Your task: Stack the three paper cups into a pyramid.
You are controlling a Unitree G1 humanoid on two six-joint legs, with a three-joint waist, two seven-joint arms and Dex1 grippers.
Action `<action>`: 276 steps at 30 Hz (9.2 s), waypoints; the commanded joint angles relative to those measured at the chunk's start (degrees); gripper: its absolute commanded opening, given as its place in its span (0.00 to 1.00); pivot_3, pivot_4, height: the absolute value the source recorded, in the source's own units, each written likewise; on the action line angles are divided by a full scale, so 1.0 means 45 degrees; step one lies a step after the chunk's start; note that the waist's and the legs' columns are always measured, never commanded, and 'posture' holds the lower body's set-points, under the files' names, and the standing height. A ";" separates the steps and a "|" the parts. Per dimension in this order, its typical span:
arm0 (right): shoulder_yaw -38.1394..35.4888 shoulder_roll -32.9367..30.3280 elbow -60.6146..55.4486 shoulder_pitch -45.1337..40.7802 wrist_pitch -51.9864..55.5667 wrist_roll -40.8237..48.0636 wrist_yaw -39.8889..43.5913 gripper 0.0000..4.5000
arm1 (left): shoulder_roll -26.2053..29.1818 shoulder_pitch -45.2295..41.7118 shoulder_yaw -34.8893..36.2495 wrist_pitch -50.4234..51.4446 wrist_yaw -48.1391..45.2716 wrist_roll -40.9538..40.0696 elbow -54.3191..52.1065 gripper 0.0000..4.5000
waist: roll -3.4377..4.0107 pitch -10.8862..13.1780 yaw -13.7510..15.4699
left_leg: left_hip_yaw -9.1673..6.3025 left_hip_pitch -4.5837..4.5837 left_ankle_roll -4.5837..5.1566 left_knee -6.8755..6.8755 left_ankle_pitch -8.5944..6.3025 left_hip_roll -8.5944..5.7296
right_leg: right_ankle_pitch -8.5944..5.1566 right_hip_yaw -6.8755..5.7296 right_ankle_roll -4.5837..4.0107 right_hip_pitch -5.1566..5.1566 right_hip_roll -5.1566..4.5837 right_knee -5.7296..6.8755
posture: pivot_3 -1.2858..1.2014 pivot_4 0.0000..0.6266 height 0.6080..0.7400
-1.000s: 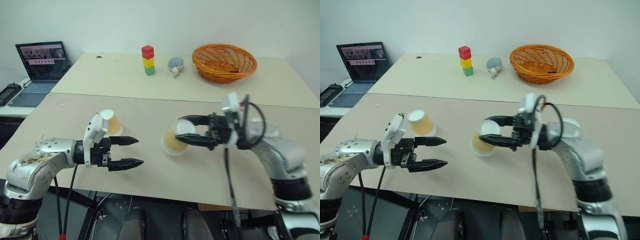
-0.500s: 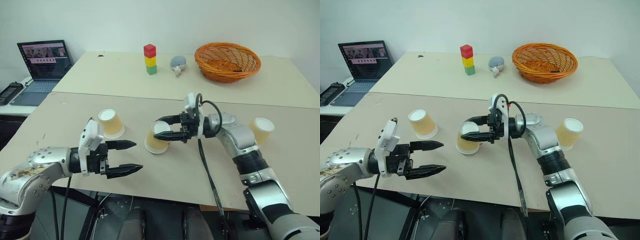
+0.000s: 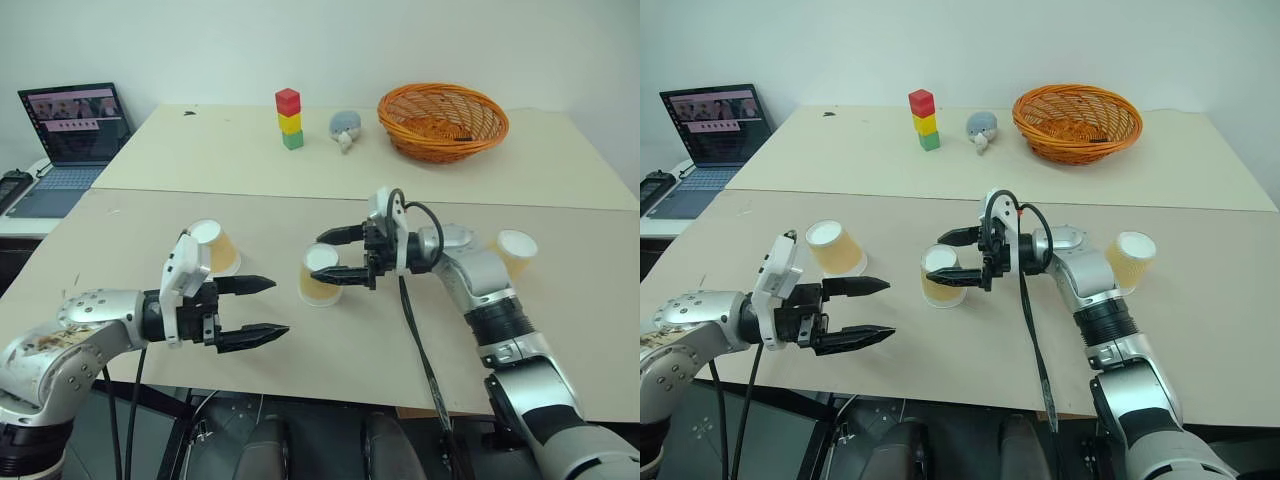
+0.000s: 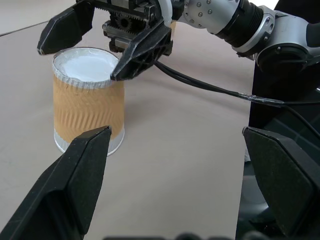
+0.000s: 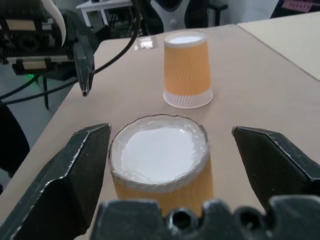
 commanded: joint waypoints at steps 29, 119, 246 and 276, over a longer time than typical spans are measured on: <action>-1.2235 -0.4948 -0.9421 1.2227 0.3115 0.2533 -0.4286 0.99 | -0.1016 -0.4072 -0.2792 -0.0834 -0.2767 0.1245 0.3561 1.00 | -0.0022 -0.0001 0.0501 | -0.0016 -0.0066 0.0180 -0.0060 0.0133 0.0012 | -0.0001 -0.0036 0.0014 0.0186 0.0069 -0.0237 | 0.52 0.24 0.16; -0.1476 -0.3805 -0.2625 0.1806 0.0679 0.1175 0.1438 0.61 | 0.0080 0.0037 0.1095 0.0183 0.0362 -0.1166 -0.0210 1.00 | -0.0007 0.0033 0.0498 | -0.0055 -0.0067 0.0165 -0.0059 0.0143 -0.0020 | 0.0001 -0.0012 0.0013 0.0125 -0.0088 -0.0221 | 0.52 0.24 0.16; -0.8922 -0.5645 -0.8569 0.8546 0.2118 0.5029 -0.2941 1.00 | -0.5370 -0.3539 0.0096 -0.3483 0.7467 0.5272 0.5999 0.71 | -0.0066 0.0056 0.0837 | -0.0080 -0.0069 0.0151 -0.0056 0.0152 -0.0044 | 0.0008 -0.0015 0.0027 0.0173 -0.0052 -0.0228 | 0.52 0.24 0.16; -0.9847 -0.5728 -0.9523 0.9601 0.2439 0.5518 -0.3465 1.00 | -0.4913 -1.1517 -0.4109 -0.0630 -0.2684 0.3165 0.8814 0.71 | -0.0117 0.0099 0.0560 | -0.0051 -0.0067 0.0130 -0.0057 0.0171 -0.0033 | 0.0010 -0.0035 0.0031 0.0173 0.0010 -0.0227 | 0.52 0.24 0.16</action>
